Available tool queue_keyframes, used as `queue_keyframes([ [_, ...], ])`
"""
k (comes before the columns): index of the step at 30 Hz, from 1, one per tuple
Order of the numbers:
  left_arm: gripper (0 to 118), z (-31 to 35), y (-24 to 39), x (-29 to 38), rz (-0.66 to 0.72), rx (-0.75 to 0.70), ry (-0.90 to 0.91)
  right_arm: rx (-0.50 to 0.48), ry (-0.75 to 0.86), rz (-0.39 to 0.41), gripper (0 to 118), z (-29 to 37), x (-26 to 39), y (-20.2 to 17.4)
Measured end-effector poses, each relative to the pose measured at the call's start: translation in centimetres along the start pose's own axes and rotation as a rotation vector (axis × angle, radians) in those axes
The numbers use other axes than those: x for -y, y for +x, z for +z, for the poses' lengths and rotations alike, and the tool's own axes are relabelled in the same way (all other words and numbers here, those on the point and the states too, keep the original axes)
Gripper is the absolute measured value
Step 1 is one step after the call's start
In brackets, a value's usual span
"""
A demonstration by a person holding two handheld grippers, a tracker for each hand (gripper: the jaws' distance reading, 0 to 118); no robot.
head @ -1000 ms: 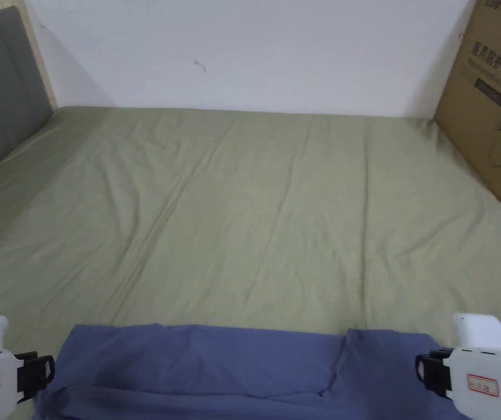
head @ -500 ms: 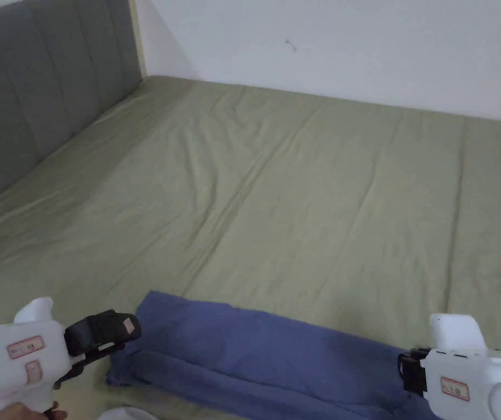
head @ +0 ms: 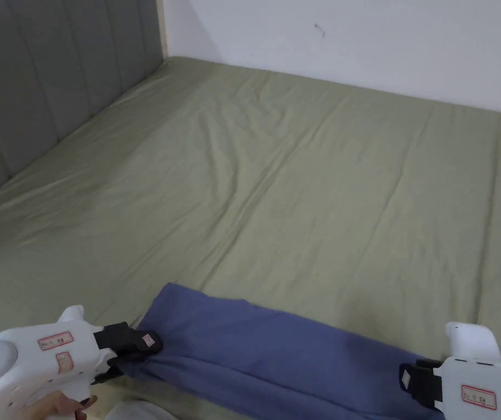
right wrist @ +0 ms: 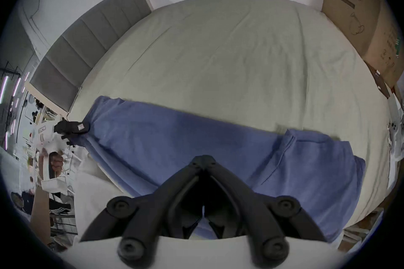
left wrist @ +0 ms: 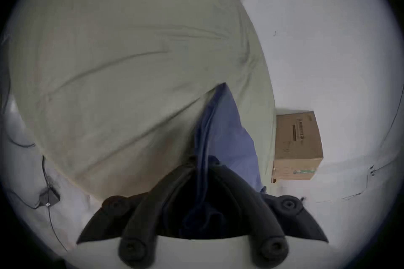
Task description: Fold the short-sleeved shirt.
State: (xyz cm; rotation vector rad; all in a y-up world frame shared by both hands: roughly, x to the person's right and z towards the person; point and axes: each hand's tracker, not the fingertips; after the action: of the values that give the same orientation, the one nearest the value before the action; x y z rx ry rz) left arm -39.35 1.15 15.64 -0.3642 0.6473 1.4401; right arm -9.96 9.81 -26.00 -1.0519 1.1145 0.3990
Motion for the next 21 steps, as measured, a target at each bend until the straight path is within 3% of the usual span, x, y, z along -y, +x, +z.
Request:
queue_keyframes([
  [12, 6, 4.1, 0.8, -1.8, -0.062, -0.055, 0.072, -0.042, 0.007, -0.043, 0, 0.7, 0.0, 0.8],
  [21, 6, 4.1, 9.7, 0.5, -0.315, -0.035, 0.093, -0.021, 0.028, -0.079, 0, 1.8, 1.6, 2.2],
])
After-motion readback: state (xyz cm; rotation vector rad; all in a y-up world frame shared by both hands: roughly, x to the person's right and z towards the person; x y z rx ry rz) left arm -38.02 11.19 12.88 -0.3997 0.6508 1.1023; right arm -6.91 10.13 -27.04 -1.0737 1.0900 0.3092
